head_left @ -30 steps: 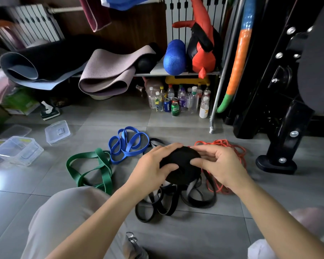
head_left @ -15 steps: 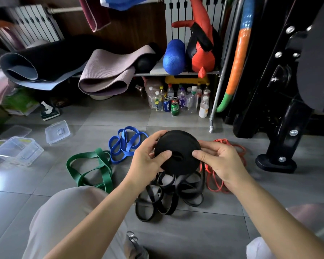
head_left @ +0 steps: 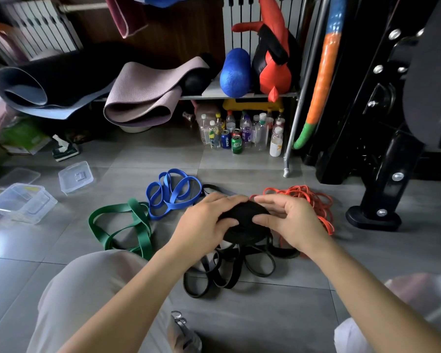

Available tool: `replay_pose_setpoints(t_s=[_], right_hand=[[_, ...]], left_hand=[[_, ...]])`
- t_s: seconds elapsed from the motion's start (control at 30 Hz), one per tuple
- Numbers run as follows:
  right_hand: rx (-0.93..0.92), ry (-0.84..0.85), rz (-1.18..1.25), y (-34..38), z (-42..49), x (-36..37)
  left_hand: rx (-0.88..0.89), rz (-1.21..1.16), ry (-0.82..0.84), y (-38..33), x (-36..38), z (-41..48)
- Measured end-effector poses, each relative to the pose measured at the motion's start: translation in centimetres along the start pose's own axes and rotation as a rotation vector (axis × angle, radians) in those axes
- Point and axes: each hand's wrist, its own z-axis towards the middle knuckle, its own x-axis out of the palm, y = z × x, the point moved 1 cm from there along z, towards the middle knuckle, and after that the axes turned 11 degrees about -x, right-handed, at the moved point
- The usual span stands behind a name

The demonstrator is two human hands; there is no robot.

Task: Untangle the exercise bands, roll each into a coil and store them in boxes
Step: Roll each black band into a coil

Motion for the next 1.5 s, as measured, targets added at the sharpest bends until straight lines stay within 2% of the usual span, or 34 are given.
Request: replay_pose_setpoints(t_s=[0.17,0.33,0.43,0.5,0.7,0.8,0.97,1.03,1.17,1.3,1.5], right_hand=[[-0.027,-0.066,0.111,-0.4,0.1,-0.9],[-0.024,-0.14,0.281,-0.2,0.1,-0.9],[0.002,-0.131,0.264,0.3,0.0,-1.2],[0.034,-0.146,0.269,0.6,-0.1,-1.4],[0.135,-0.181,0.209,0.4,-0.6,-1.4],[0.171,-0.249,0.235,0.2,-0.6,-1.2],[0.153,-0.385,0.477,-0.2,-0.8,-0.7],[0.108,-0.374,0.417,-0.1,-0.9,-0.7],[0.03,-0.366,0.048,0.6,-0.8,-1.4],[0.108,-0.276,0.071,1.5,-0.7,-1.3],[0.052,-0.381,-0.079,4.7,0.0,-2.2]], left_hand=[[-0.158,-0.326,-0.115,0.0,-1.1,0.3],[-0.242,-0.614,-0.101,-0.6,-1.1,0.2],[-0.269,-0.792,-0.085,-0.9,-1.1,0.3],[-0.293,-0.841,-0.059,-0.7,-1.0,0.3],[-0.39,-0.785,0.141,0.2,-0.1,0.1],[-0.44,-0.796,0.12,0.0,0.3,0.0],[-0.505,-1.007,0.063,-0.5,0.3,0.1],[-0.534,-1.061,0.045,-0.3,0.3,0.2],[-0.552,-1.091,0.035,-0.1,0.4,0.4],[-0.517,-1.097,0.03,-0.7,-0.5,1.1],[-0.458,-1.126,0.016,-3.3,-1.7,1.5]])
